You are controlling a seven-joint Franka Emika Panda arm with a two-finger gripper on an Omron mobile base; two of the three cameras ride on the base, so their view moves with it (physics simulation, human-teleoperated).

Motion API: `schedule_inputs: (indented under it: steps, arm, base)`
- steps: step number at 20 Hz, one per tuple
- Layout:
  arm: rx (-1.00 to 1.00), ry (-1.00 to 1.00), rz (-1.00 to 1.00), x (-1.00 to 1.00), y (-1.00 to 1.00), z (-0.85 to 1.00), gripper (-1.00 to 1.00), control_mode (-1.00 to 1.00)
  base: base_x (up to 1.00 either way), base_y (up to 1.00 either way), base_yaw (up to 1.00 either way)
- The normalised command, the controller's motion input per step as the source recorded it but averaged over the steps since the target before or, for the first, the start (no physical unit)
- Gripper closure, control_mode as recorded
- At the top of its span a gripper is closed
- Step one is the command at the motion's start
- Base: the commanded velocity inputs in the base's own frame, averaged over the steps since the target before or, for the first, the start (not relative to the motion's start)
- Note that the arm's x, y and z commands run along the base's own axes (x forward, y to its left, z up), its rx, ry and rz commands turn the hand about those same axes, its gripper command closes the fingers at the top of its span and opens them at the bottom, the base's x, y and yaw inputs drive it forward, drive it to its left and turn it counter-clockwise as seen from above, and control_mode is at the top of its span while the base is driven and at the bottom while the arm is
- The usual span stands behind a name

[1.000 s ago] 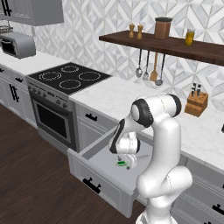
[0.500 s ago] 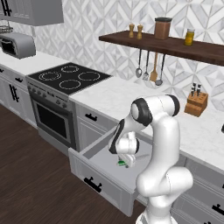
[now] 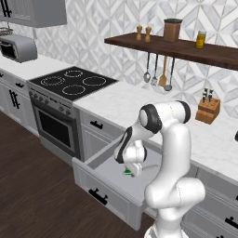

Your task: Pick up the knife from the drawer and place it on the cutting board. Then place the meat from the plate to the cutting board.

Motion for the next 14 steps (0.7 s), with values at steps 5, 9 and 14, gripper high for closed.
schedule_inputs:
  steps: [5,9,14]
  arm:
    - [-0.04,0.00,0.00,-0.62,0.27,0.62,1.00,-1.00]
    - [-0.12,0.00,0.05,-0.70,0.53,1.00,1.00,-1.00]
    - [-0.09,0.00,0.03,-0.79,0.37,1.00,1.00,-1.00]
  base:
    - [0.00,0.00,0.00]
    - [0.00,0.00,0.00]
    - [0.00,0.00,0.00]
